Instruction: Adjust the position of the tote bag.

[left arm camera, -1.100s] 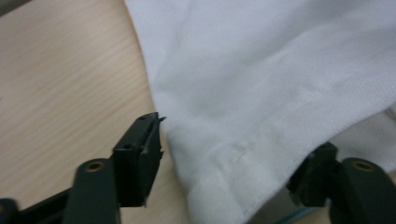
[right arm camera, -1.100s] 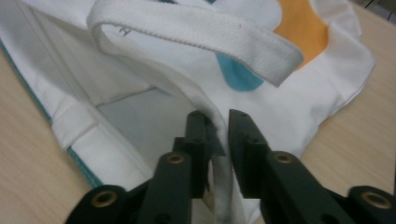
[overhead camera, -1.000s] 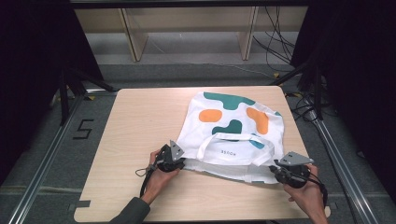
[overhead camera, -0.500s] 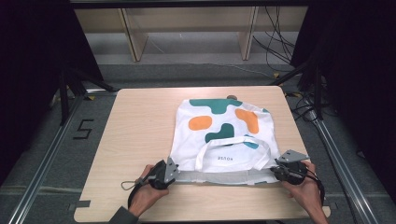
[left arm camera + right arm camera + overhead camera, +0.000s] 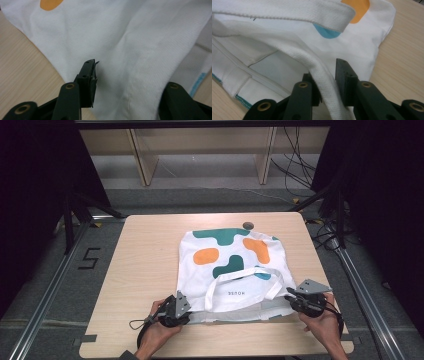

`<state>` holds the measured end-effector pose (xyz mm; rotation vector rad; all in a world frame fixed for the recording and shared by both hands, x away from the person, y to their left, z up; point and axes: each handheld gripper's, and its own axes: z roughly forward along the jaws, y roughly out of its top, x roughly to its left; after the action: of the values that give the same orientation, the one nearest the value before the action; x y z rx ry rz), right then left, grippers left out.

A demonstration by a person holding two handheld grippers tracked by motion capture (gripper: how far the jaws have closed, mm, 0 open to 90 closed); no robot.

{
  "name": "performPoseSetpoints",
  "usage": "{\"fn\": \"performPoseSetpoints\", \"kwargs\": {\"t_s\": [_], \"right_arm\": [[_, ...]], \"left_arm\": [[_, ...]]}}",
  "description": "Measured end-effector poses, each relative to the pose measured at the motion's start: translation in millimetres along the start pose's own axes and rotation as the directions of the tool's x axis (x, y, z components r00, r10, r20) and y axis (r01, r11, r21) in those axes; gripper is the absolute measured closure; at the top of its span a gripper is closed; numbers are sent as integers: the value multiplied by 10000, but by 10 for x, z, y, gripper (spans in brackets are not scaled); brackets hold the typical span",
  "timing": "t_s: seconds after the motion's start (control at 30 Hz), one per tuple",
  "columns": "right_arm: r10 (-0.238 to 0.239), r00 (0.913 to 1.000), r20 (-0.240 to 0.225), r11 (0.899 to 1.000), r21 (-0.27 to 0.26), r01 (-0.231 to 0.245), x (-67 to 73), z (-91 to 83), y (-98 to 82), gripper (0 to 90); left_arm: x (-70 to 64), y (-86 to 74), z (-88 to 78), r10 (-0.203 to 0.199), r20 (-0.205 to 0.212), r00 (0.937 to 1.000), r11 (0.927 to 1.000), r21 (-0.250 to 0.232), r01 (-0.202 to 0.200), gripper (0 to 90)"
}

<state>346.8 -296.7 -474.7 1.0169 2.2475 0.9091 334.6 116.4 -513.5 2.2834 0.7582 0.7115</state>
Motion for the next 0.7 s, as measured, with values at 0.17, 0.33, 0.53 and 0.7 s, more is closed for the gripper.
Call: {"fn": "performPoseSetpoints", "kwargs": {"t_s": [0.17,0.33,0.53,0.7], "right_arm": [[-253,9996,157,9997,20,253,-4,0,-7,792],[-278,9996,106,9989,389,273,22,22,-28,793],[-585,9983,34,9968,548,582,-14,96,-82,780],[-768,9970,46,9958,494,765,16,81,-52,819]], "left_arm": [[42,-9,-12,-296,90,9995,9995,-104,297,651],[70,-3,-128,229,319,9992,9993,-308,-219,843],[-14,-52,-232,238,703,9972,9993,-306,-217,855],[-2,-65,-287,43,597,9982,9992,-390,-19,855]]}}
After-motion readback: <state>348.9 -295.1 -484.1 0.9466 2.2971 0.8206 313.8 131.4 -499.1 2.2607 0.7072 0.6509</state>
